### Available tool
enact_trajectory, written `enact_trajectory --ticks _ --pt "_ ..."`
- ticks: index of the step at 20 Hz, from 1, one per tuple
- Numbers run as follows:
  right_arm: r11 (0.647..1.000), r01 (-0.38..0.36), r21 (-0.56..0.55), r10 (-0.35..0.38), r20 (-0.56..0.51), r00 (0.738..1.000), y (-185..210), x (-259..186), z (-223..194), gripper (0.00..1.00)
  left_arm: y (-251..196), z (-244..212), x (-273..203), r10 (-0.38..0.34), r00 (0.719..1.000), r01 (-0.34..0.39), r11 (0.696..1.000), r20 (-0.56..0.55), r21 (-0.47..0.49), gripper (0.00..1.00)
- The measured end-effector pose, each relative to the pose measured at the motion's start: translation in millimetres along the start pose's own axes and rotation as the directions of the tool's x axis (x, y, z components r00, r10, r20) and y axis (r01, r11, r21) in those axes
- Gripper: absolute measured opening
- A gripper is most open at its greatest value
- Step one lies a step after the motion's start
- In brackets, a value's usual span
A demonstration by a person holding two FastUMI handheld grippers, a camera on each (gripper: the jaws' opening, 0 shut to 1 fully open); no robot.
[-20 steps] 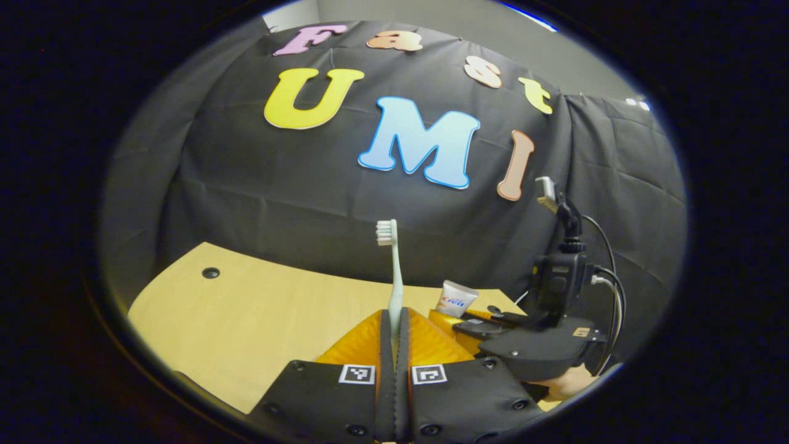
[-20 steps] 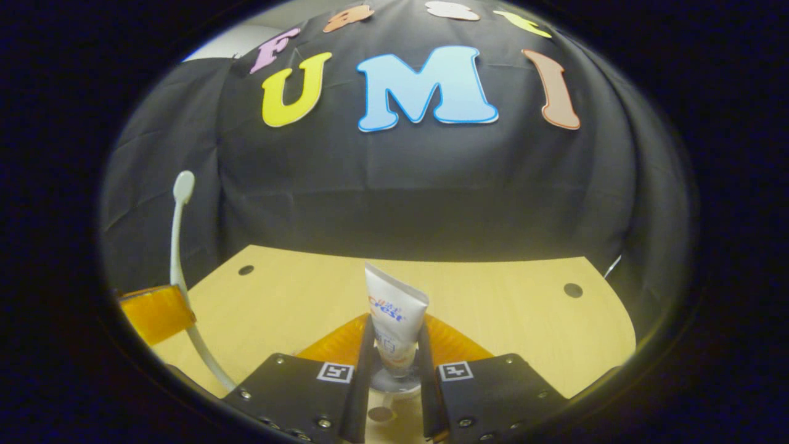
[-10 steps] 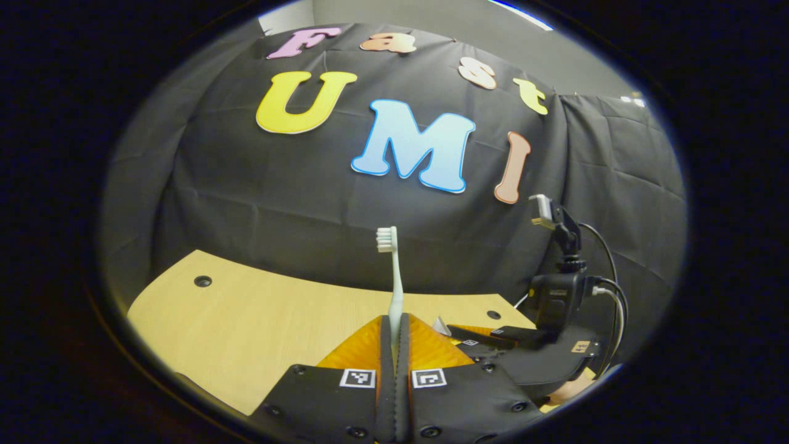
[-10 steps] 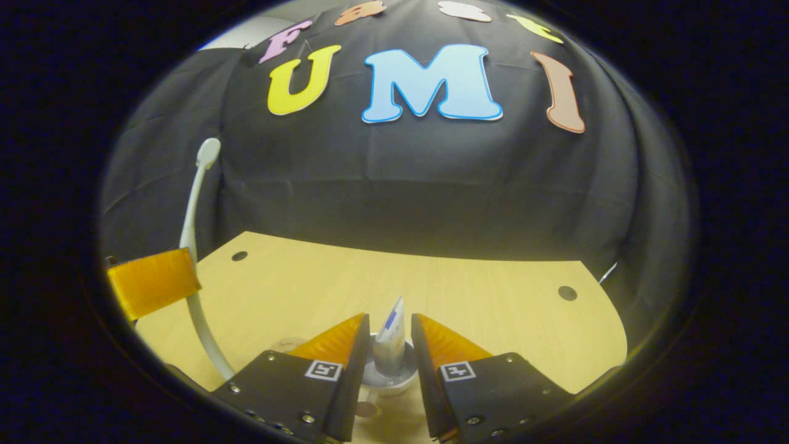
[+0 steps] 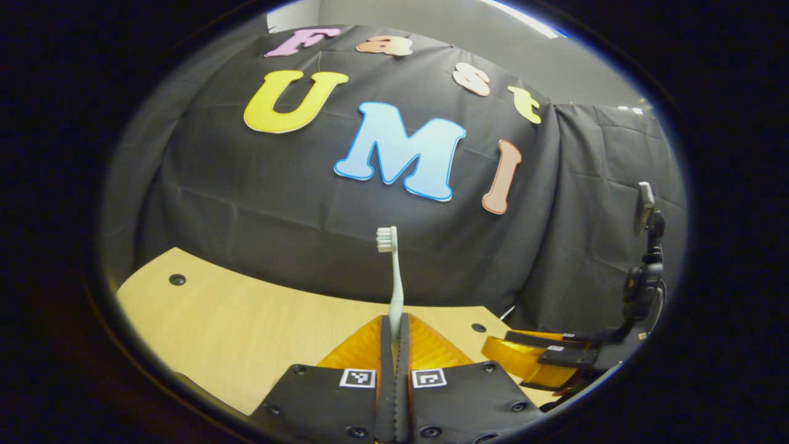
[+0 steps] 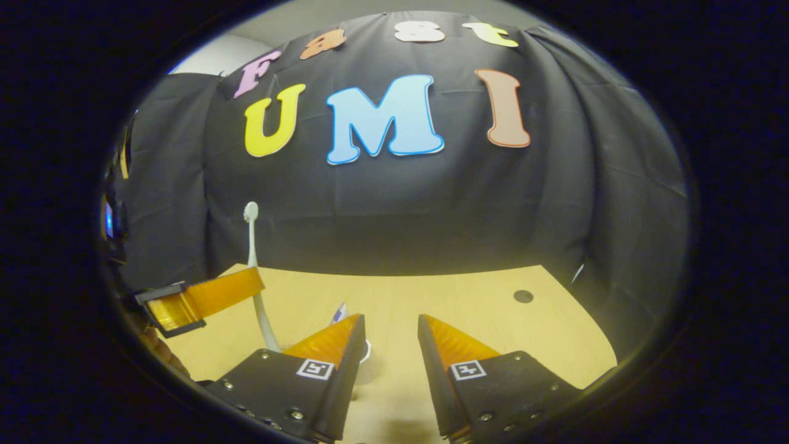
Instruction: Put the toothbrush and toothpaste on the desktop into the cup, then pick up the cup and place it on the coaster on the desktop.
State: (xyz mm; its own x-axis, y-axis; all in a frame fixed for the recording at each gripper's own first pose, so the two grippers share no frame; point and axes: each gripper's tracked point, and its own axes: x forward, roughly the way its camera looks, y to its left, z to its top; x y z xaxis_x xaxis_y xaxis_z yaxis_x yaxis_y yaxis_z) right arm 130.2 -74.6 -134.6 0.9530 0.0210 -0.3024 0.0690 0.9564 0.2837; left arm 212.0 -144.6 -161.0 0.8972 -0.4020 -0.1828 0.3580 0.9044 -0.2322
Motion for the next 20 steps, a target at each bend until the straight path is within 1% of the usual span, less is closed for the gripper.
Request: enact_trajectory --ticks 1,2,3,4,5,6,9,10,11,12,16,20 --pt "1.0 -0.008 0.011 0.008 0.008 1.0 -3.3 -7.2 1.0 0.54 -1.9 0.5 3.8 -0.004 1.0 0.004 1.0 0.005 0.0 0.07" --pt "1.0 -0.022 0.022 0.022 0.017 1.0 -5.1 -13.9 1.3 0.58 -2.9 0.1 7.0 -0.008 1.0 0.008 1.0 0.008 0.004 0.07" --pt "0.999 -0.019 0.026 0.018 0.022 1.0 -8.3 -20.6 0.3 0.58 -4.2 -0.4 9.8 -0.012 1.0 0.012 1.0 0.012 0.009 0.07" --pt "1.0 0.005 0.026 -0.006 0.03 1.0 -16.2 -25.7 -1.0 0.54 -6.0 -1.1 11.8 -0.019 1.0 0.019 1.0 0.015 0.012 0.07" --pt "0.999 0.019 0.027 -0.02 0.029 0.999 -19.4 -31.0 -2.8 0.57 -7.2 -1.6 14.5 -0.023 1.0 0.022 1.0 0.015 0.013 0.07" --pt "0.999 0.03 0.029 -0.031 0.029 0.999 -21.9 -36.5 -4.9 0.54 -9.3 -3.8 18.4 -0.031 0.999 0.031 0.999 0.011 0.015 0.06" --pt "0.998 0.056 0.0 -0.056 0.044 0.997 -28.6 -56.3 -8.3 0.54 -12.6 -18.2 29.5 -0.035 0.999 0.035 0.999 -0.005 0.035 0.07" --pt "0.998 0.066 -0.019 -0.065 0.042 0.997 -29.9 -55.0 -14.3 0.77 -12.9 -23.7 31.8 -0.037 0.999 0.038 0.999 -0.012 0.033 0.06" --pt "0.998 0.063 -0.027 -0.062 0.04 0.997 -29.3 -62.0 -15.6 1.0 -12.7 -26.6 35.1 -0.04 0.999 0.04 0.999 -0.015 0.029 0.07" --pt "0.997 0.064 -0.032 -0.063 0.032 0.998 -29.2 -63.3 -20.1 0.96 -11.8 -29.6 37.5 -0.041 0.999 0.041 0.999 -0.019 0.028 0.07" --pt "0.999 0.053 0.007 -0.053 -0.003 0.999 -28.0 -67.1 -31.9 0.96 -8.5 -45.2 48.7 -0.036 0.999 0.037 0.999 -0.031 0.035 0.07" --pt "0.997 0.062 0.038 -0.061 -0.042 0.997 -32.6 -71.1 -46.6 0.97 -4.5 -62.2 58.0 -0.042 0.998 0.044 0.999 -0.052 0.031 0.07"
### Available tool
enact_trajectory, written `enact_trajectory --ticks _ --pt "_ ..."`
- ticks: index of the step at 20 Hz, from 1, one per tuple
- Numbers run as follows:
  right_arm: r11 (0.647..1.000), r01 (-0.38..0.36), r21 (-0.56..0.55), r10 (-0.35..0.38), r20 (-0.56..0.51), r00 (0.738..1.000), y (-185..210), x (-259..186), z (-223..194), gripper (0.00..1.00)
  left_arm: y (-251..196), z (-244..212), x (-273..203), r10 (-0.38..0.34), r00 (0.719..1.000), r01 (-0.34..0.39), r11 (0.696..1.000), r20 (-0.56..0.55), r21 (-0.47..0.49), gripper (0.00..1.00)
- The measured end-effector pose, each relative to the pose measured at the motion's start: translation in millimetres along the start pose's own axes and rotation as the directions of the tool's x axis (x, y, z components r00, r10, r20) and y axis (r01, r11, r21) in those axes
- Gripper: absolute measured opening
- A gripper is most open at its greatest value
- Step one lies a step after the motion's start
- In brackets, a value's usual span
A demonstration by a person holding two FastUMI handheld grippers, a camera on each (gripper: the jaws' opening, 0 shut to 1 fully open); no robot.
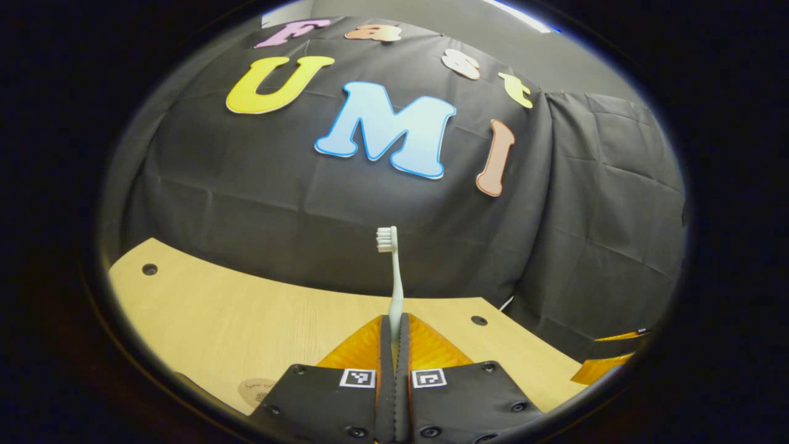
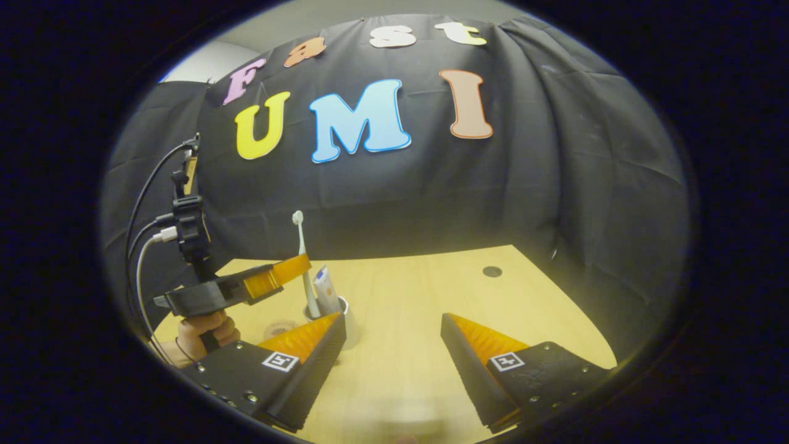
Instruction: Put the toothbrush and toothpaste on the desktop into the cup, then pick up the cup and place it on the coaster on the desktop.
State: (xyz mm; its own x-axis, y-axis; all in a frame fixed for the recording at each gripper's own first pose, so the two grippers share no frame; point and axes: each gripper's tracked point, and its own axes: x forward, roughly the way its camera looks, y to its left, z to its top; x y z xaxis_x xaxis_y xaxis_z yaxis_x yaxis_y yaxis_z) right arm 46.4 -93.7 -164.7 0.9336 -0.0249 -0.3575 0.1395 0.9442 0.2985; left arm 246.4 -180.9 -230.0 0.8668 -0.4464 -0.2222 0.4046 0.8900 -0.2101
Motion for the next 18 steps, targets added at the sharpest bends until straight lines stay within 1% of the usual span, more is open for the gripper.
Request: enact_trajectory --ticks 1,3,4,5,7,8,9,10,11,12,13,14,17,18 --pt "1.0 0.004 -0.004 -0.004 -0.006 1.0 -1.6 -0.3 -2.7 0.98 -1.0 -4.8 3.2 -0.001 1.0 0.001 1.0 -0.006 0.003 0.07" --pt "1.0 0.01 -0.012 -0.01 -0.018 1.0 -4.6 -0.8 -7.4 0.97 1.1 -11.2 4.7 0.012 1.0 -0.012 1.0 -0.006 0.02 0.07" --pt "1.0 0.012 -0.013 -0.012 -0.022 1.0 -5.8 -1.1 -8.0 0.97 -1.9 -13.2 5.5 0.005 1.0 -0.005 1.0 -0.005 0.022 0.08" --pt "1.0 0.012 -0.01 -0.012 -0.028 1.0 -6.0 -0.5 -9.3 0.97 -5.0 -17.2 3.0 -0.007 1.0 0.007 1.0 -0.008 0.024 0.1" --pt "1.0 0.015 -0.005 -0.015 -0.034 0.999 -6.5 0.5 -10.2 0.97 -1.8 -19.5 2.5 0.003 1.0 -0.003 0.999 -0.013 0.039 0.16" --pt "1.0 0.017 -0.005 -0.018 -0.035 0.999 -6.1 1.3 -9.7 0.98 -1.9 -19.1 1.3 -0.003 1.0 0.004 0.999 -0.014 0.038 0.14" --pt "1.0 0.017 -0.007 -0.018 -0.036 0.999 -4.8 1.4 -9.7 0.97 -2.8 -16.9 1.5 -0.004 1.0 0.004 0.999 -0.012 0.036 0.29" --pt "1.0 0.016 -0.01 -0.017 -0.037 0.999 -3.6 0.8 -9.6 0.97 -3.4 -15.2 -0.3 -0.002 1.0 0.003 0.999 -0.01 0.037 0.29" --pt "1.0 0.015 -0.015 -0.016 -0.038 0.999 -2.6 0.5 -8.3 0.97 -4.6 -14.5 -0.4 -0.002 1.0 0.002 0.999 -0.009 0.038 0.52" --pt "1.0 0.014 -0.021 -0.015 -0.038 0.999 -1.9 0.4 -6.3 0.97 -4.8 -12.5 -3.2 -0.001 1.0 0.001 0.999 -0.007 0.04 0.37" --pt "1.0 0.012 -0.026 -0.013 -0.041 0.999 -1.1 0.4 -5.3 0.97 -4.6 -10.1 -6.0 0.007 1.0 -0.007 0.999 -0.002 0.042 0.53" --pt "1.0 0.01 -0.03 -0.011 -0.046 0.999 0.6 0.3 -3.5 0.97 -4.6 -7.8 -9.5 0.016 1.0 -0.016 0.999 0.001 0.047 0.43" --pt "1.0 -0.01 -0.026 0.008 -0.069 0.998 8.4 -1.4 1.7 0.98 -7.0 -3.4 -29.7 0.061 0.998 -0.06 0.997 -0.019 0.052 0.63" --pt "1.0 -0.021 -0.019 0.02 -0.08 0.997 13.0 -0.5 2.7 0.97 -6.8 -0.9 -39.3 0.075 0.997 -0.074 0.996 -0.025 0.045 0.7"
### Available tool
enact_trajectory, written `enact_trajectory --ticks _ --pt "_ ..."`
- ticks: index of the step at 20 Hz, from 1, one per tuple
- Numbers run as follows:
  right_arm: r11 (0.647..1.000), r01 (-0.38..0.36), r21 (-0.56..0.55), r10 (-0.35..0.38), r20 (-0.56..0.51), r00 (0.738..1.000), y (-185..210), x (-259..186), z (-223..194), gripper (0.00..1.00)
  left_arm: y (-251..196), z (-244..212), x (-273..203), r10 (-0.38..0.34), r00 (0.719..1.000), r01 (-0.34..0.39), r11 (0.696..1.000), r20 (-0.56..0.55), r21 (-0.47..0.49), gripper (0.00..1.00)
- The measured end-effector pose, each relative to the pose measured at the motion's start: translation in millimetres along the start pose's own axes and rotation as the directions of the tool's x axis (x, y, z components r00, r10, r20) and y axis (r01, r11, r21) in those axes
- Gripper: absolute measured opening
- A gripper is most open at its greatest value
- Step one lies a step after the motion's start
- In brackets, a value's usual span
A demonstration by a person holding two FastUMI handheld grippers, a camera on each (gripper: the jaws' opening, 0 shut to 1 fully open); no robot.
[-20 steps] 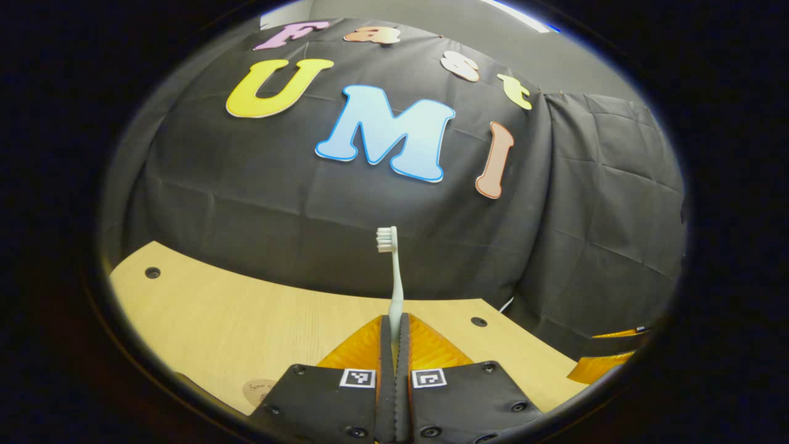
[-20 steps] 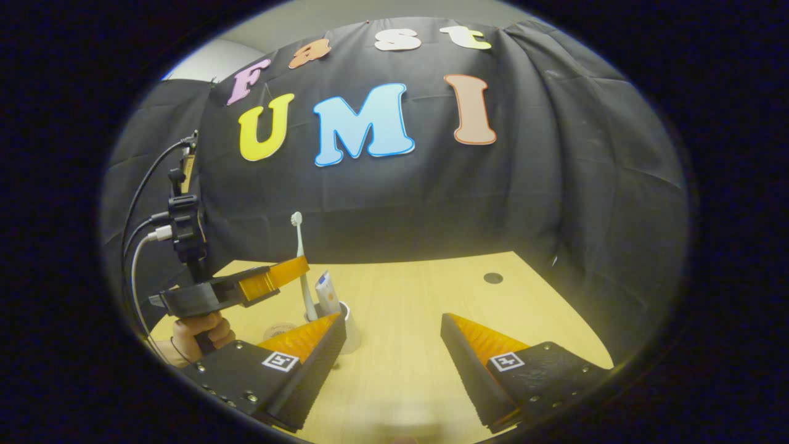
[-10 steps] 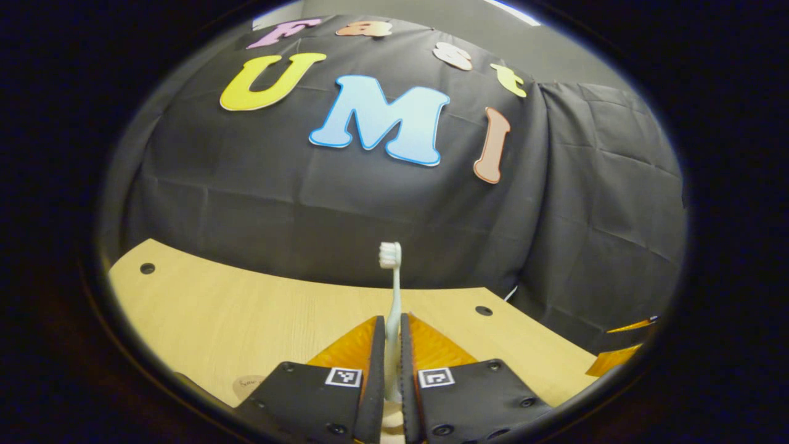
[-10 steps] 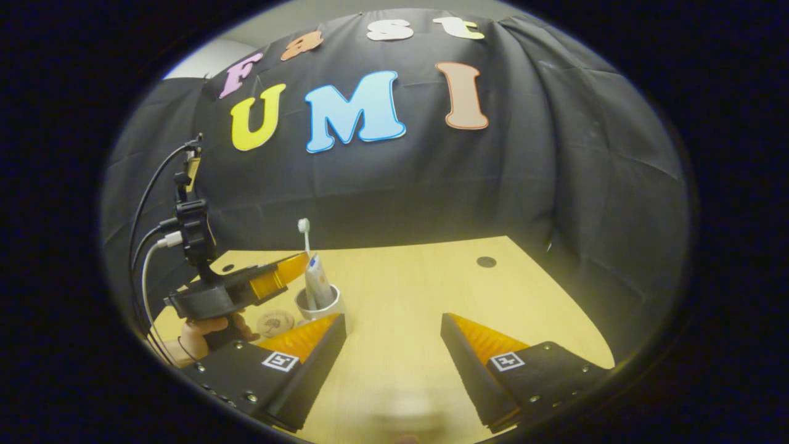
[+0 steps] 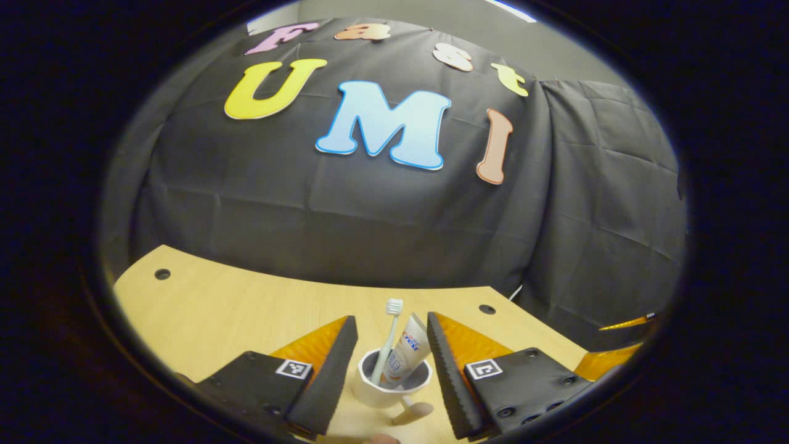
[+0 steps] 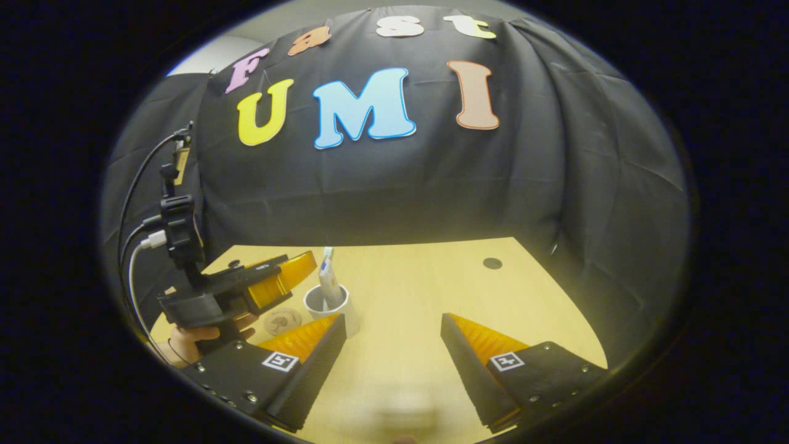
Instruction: Put the toothbrush and toothpaste on the desktop into the cup, then pick up the cup and place it on the coaster on the desktop.
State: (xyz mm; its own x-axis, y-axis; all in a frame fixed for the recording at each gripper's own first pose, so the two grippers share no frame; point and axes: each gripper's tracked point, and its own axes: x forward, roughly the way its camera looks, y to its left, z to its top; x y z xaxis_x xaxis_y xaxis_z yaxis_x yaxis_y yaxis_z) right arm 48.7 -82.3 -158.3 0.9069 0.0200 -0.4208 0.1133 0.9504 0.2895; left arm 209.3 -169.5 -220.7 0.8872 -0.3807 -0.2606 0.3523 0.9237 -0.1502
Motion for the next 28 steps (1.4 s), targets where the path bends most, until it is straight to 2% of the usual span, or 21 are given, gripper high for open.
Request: enact_trajectory --ticks 1,2,4,5,6,12,16,20,25,28 --pt "1.0 -0.018 0.007 0.018 -0.014 1.0 6.2 1.0 -1.1 0.97 -0.5 2.6 -10.2 0.012 1.0 -0.012 1.0 -0.004 -0.01 0.84" --pt "0.999 -0.033 0.012 0.034 -0.028 0.999 12.1 3.1 -2.2 0.97 2.2 3.8 -20.3 0.033 0.999 -0.033 0.999 -0.009 -0.017 0.79" --pt "0.999 -0.043 0.009 0.044 -0.059 0.997 20.3 5.2 -3.4 0.97 9.5 8.4 -42.3 0.063 0.998 -0.063 0.998 -0.01 -0.027 0.79" --pt "0.999 -0.052 0.003 0.052 -0.071 0.996 26.4 8.6 -3.5 0.97 13.4 13.5 -52.4 0.078 0.997 -0.078 0.997 -0.003 -0.027 0.87" --pt "0.998 -0.059 -0.011 0.058 -0.084 0.995 32.1 12.3 -3.2 0.97 17.0 18.3 -60.3 0.086 0.996 -0.086 0.996 0.004 -0.023 0.89" --pt "0.994 -0.087 -0.069 0.071 -0.21 0.975 61.7 34.1 -17.5 0.97 47.7 25.7 -97.1 0.134 0.991 -0.134 0.991 -0.017 -0.01 0.89" --pt "0.992 -0.098 -0.085 0.067 -0.317 0.946 77.1 52.9 -36.6 0.97 74.3 27.8 -116.9 0.174 0.985 -0.173 0.985 -0.02 0.018 0.89" --pt "0.991 -0.091 -0.1 0.045 -0.391 0.919 90.7 70.2 -43.2 0.98 96.5 26.2 -128.9 0.189 0.981 -0.189 0.982 -0.046 0.002 0.89" --pt "0.986 -0.075 -0.146 -0.006 -0.49 0.872 101.5 93.8 -53.5 0.98 115.8 20.5 -133.5 0.187 0.98 -0.189 0.982 -0.073 -0.013 0.89" --pt "0.981 -0.06 -0.184 -0.054 -0.555 0.83 102.9 106.6 -61.5 0.98 128.3 11.2 -135.2 0.183 0.978 -0.188 0.981 -0.101 -0.042 0.89"
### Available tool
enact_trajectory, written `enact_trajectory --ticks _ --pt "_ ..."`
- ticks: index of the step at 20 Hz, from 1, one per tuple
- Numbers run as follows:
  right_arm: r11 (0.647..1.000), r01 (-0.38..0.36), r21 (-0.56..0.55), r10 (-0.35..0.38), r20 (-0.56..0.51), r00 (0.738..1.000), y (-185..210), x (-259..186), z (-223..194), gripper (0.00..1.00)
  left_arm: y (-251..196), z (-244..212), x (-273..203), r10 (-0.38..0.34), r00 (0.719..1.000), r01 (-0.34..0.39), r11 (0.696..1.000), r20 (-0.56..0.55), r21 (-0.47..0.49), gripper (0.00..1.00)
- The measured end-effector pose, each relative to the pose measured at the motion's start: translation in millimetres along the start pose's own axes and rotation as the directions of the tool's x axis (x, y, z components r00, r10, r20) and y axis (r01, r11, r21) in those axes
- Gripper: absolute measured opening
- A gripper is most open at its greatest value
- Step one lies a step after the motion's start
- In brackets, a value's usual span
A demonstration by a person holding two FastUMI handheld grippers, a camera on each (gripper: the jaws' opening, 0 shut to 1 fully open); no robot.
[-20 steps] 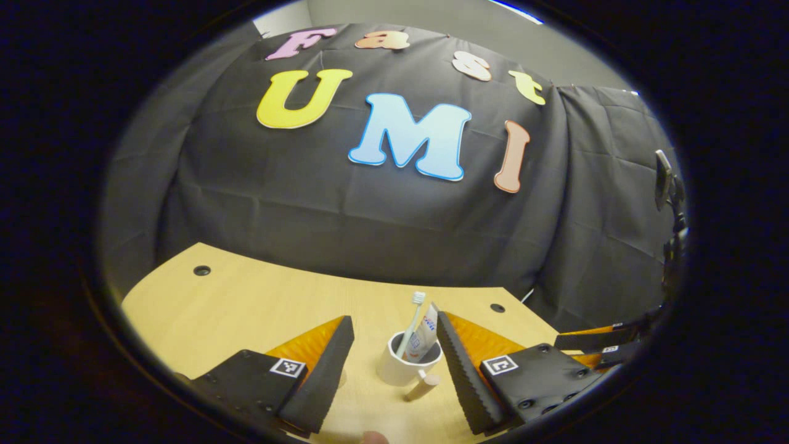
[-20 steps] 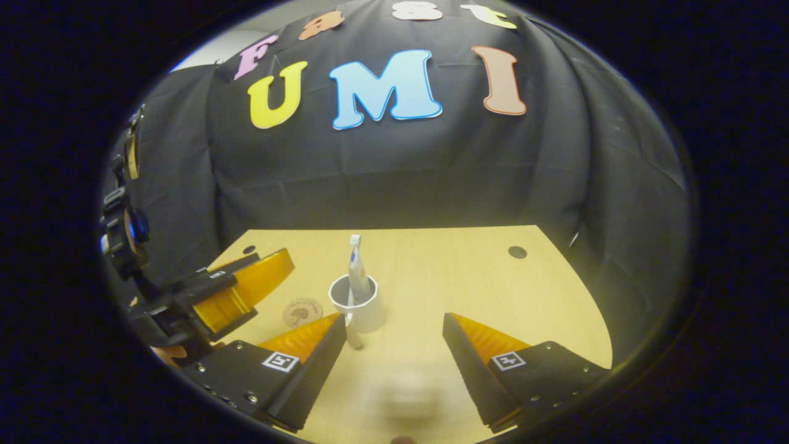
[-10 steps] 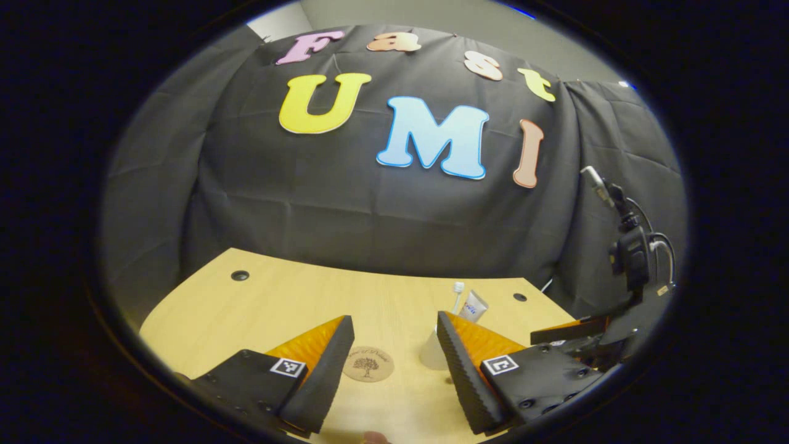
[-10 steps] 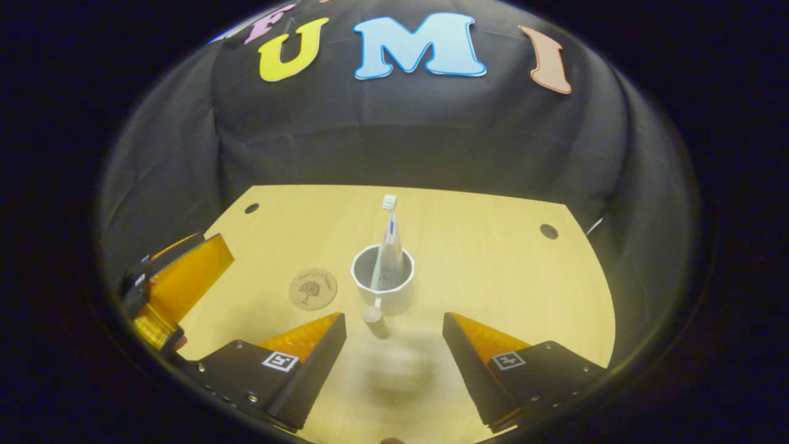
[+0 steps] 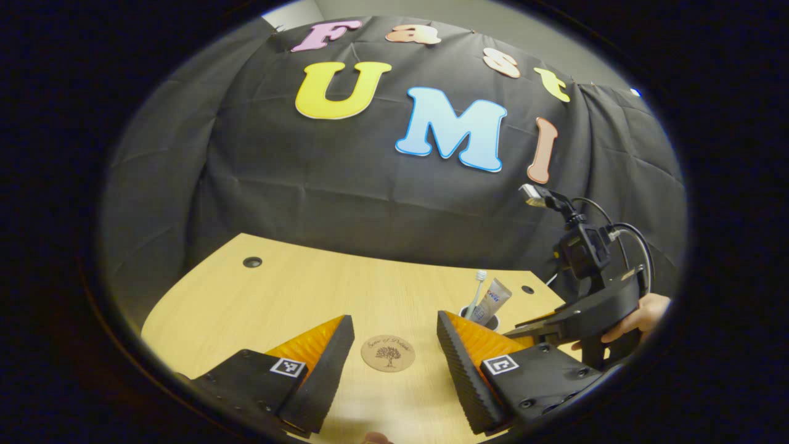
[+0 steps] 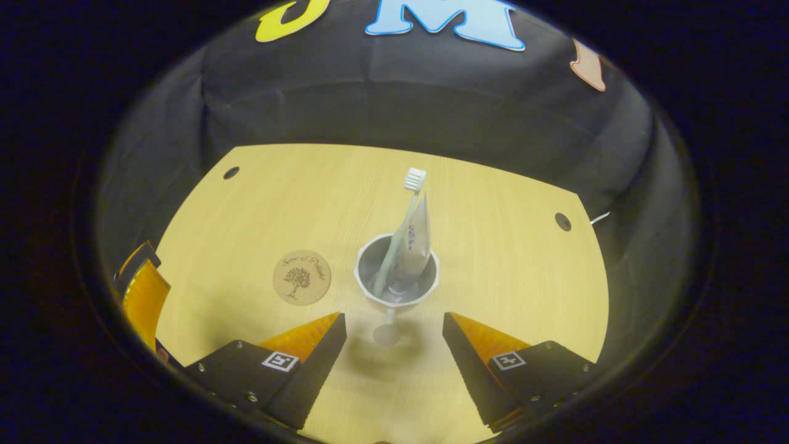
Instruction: Put the toothbrush and toothpaste on the desktop into the cup, then pick up the cup and place it on the coaster on the desktop.
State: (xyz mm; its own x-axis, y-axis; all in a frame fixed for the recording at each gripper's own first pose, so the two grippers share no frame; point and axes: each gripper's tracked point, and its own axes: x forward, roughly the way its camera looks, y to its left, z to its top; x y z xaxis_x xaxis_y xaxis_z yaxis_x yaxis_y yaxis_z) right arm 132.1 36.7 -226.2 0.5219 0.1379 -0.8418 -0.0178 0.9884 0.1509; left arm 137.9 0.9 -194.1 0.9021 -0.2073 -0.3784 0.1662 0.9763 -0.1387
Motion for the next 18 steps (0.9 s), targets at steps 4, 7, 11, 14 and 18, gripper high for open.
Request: enact_trajectory --ticks 4,7,11,14,18 --pt "1.0 0.014 0.008 -0.013 -0.122 0.992 2.1 23.4 -6.0 0.98 13.4 -4.8 1.0 -0.001 1.0 0.001 1.0 -0.013 -0.019 0.89" --pt "1.0 0.014 0.021 -0.01 -0.197 0.98 0.1 34.4 -6.5 0.98 19.6 -9.5 5.9 -0.004 1.0 0.004 1.0 -0.026 -0.025 0.89" --pt "1.0 0.018 0.026 -0.01 -0.267 0.964 -0.4 48.9 -10.1 0.97 15.1 -14.2 10.7 -0.028 0.999 0.026 0.998 -0.039 -0.049 0.89" --pt "0.999 0.006 0.048 0.01 -0.328 0.945 3.5 58.8 -16.0 0.89 11.3 -16.5 15.5 -0.042 0.998 0.04 0.998 -0.043 -0.051 0.89" --pt "0.999 0.013 0.042 0.003 -0.36 0.933 4.4 67.3 -20.3 0.78 14.2 -19.0 17.3 -0.047 0.998 0.044 0.997 -0.049 -0.062 0.89"
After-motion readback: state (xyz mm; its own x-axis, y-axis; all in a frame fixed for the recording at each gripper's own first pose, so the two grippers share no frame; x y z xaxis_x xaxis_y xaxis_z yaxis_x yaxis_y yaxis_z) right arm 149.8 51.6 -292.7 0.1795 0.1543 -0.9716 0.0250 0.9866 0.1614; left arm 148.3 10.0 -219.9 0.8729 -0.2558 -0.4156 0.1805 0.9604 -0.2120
